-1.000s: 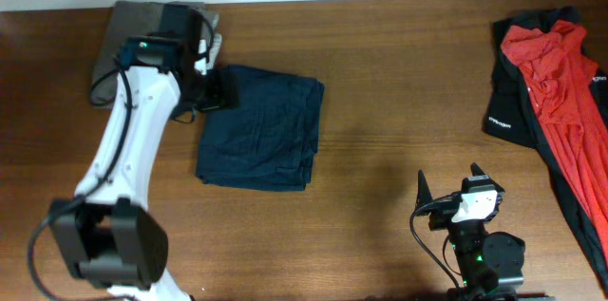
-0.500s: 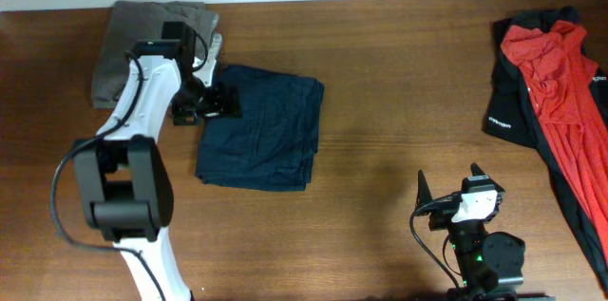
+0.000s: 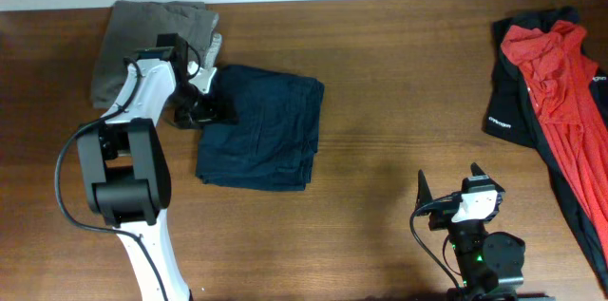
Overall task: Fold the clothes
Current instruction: 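Lift the folded navy trousers with the left gripper onto the grey trousers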
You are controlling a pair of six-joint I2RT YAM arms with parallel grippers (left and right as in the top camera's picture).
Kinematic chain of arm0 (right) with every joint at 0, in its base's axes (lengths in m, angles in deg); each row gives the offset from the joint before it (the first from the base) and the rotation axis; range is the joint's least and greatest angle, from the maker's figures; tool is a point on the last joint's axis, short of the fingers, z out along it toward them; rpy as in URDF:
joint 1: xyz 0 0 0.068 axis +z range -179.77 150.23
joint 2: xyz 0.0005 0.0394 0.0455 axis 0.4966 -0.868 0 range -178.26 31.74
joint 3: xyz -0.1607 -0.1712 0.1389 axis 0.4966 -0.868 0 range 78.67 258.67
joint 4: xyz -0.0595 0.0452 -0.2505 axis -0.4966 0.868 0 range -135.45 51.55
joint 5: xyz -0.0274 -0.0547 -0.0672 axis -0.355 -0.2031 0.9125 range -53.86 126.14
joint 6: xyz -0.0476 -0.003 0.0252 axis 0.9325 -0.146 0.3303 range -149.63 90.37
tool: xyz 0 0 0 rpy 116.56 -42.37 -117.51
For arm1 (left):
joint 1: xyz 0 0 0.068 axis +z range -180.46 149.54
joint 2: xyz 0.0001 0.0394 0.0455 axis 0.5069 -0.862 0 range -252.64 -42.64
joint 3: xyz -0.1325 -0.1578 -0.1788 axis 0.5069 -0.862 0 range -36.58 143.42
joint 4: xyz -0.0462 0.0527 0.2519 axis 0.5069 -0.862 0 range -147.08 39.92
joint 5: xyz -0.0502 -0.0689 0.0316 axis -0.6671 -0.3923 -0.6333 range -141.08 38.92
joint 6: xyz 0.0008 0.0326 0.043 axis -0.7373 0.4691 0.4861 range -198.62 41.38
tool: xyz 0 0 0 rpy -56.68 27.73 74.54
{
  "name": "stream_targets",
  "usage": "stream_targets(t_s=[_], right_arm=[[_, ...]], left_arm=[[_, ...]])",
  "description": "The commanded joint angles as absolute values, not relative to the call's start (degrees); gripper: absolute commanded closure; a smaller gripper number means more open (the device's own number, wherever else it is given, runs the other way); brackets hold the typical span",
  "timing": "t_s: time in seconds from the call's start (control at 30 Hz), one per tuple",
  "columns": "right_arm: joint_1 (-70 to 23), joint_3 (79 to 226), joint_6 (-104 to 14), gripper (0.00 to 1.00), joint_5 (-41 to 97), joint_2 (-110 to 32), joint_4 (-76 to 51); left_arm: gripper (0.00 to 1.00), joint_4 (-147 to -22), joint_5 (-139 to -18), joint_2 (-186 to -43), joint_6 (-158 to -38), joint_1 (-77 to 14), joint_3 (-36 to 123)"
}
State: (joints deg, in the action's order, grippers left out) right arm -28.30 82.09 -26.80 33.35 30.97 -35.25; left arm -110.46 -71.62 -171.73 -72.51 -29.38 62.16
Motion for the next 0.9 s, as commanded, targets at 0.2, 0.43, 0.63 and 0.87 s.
stream_targets(t_s=[0.2,0.43,0.63,0.87], right_arm=[[-28.8,81.5,-26.9,0.01,34.1,31.5,-35.5],[-28.8,81.5,-26.9,0.01,34.1,31.5,-35.5],[-28.8,81.5,-26.9,0.01,34.1,31.5,-35.5],[-28.8,81.5,-26.9,0.01,34.1,31.5,-35.5]], left_arm=[[0.79,-110.3,-76.0,-175.3,-69.5,-31.2,62.5],[1.0,-115.5,-75.9,-175.3,-69.5,-31.2,72.2],[1.0,-116.6,-75.1,-175.3,-69.6,-31.2,84.1],[1.0,-114.6,-71.5,-175.3,-72.2,-31.1,92.4]])
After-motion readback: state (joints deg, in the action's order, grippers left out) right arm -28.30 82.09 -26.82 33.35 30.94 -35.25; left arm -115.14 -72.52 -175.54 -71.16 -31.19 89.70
